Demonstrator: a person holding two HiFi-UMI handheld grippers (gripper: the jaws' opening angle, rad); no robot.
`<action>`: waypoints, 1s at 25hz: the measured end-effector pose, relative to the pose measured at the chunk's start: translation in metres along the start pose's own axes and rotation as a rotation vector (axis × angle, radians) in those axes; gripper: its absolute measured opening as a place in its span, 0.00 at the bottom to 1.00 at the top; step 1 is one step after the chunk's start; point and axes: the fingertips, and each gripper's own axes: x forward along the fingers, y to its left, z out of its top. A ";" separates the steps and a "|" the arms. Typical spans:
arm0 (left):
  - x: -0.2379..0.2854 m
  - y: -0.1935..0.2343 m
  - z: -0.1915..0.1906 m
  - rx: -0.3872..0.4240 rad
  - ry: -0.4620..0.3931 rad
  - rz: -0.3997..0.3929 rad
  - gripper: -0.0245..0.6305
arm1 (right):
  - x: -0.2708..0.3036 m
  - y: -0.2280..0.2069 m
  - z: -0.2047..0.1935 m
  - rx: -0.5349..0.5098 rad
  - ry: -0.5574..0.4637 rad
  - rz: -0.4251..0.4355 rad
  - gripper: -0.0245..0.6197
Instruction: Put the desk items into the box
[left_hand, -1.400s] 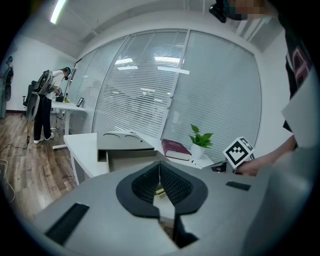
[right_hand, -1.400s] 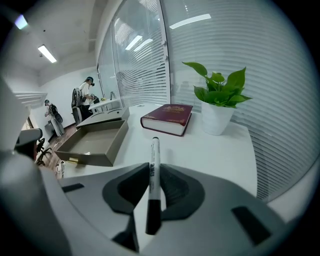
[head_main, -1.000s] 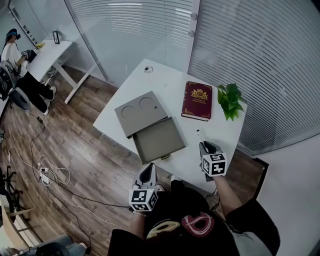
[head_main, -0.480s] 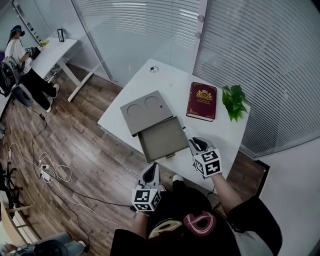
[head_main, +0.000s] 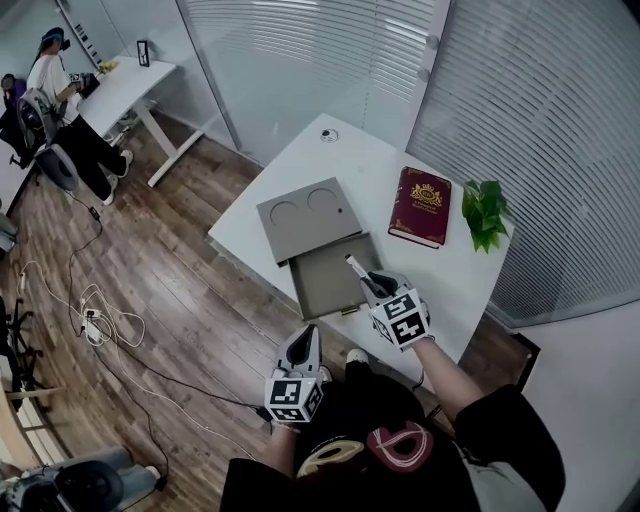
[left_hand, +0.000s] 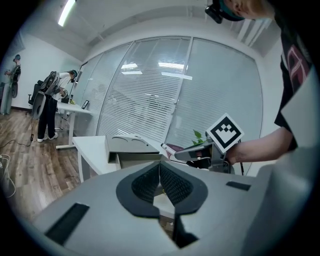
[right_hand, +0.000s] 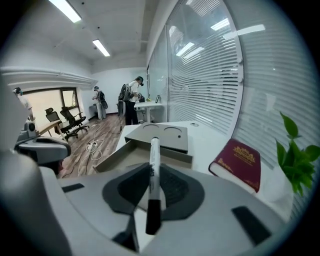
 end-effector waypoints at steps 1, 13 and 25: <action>-0.001 0.002 0.000 -0.002 -0.001 0.007 0.07 | 0.005 0.002 0.001 -0.007 0.009 0.009 0.15; -0.008 0.019 0.005 -0.020 -0.008 0.076 0.07 | 0.054 0.028 0.007 -0.135 0.096 0.123 0.15; -0.014 0.033 0.001 -0.047 0.003 0.147 0.07 | 0.088 0.036 0.003 -0.204 0.192 0.185 0.15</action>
